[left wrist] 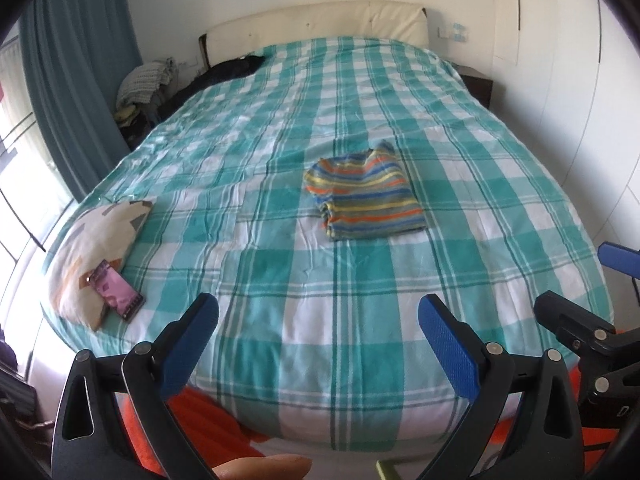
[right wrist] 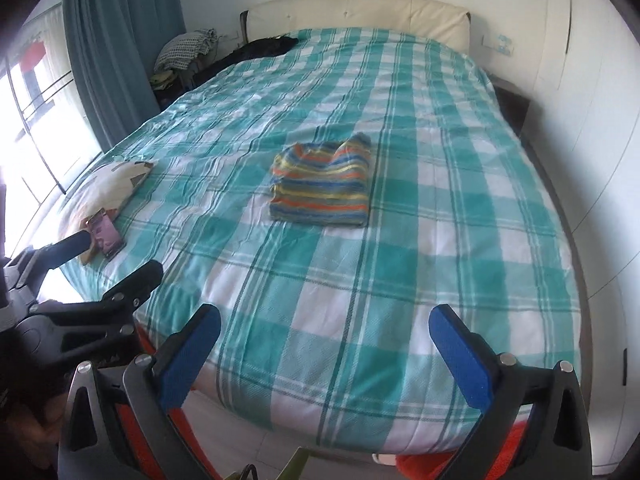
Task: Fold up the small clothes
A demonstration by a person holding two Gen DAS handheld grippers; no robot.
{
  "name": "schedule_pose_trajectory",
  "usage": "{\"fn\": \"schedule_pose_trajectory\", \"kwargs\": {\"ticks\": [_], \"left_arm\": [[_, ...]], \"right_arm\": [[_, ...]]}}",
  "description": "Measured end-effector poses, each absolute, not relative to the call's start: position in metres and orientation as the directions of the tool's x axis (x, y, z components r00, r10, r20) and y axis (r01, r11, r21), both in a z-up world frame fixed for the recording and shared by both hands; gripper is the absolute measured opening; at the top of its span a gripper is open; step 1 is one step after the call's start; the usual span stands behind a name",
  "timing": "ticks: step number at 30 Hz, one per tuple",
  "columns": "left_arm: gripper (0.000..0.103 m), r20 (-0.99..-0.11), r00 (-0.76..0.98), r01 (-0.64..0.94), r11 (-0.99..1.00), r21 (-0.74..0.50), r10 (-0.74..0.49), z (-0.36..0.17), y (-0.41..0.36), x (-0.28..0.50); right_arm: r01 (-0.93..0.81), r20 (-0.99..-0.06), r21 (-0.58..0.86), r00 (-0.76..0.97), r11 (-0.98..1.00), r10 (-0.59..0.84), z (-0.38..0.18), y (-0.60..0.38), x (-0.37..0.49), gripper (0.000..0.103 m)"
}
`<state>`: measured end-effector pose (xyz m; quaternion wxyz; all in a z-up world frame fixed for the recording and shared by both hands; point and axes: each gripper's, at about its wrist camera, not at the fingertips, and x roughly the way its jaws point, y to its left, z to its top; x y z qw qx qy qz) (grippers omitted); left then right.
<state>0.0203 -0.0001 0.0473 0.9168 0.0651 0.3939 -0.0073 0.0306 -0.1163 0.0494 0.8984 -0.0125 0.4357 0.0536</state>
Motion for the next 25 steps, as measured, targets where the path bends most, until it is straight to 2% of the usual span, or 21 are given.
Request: {"fn": "schedule_pose_trajectory", "kwargs": {"ticks": [8, 15, 25], "left_arm": [[0.101, -0.702, 0.711, 0.043, 0.993, 0.112, 0.048, 0.059, 0.002, 0.026], [0.101, -0.721, 0.693, 0.088, 0.995, 0.040, -0.032, 0.055, 0.000, 0.028], [0.101, -0.693, 0.721, 0.074, 0.994, 0.082, 0.004, 0.057, -0.005, 0.028]], "right_arm": [[-0.055, -0.740, -0.044, 0.673, 0.998, 0.004, 0.075, -0.123, 0.027, 0.103], [-0.047, -0.736, -0.045, 0.677, 0.998, -0.002, 0.075, -0.126, 0.027, 0.103], [-0.031, -0.740, -0.041, 0.673, 0.999, -0.010, 0.069, -0.131, 0.029, 0.103]]}}
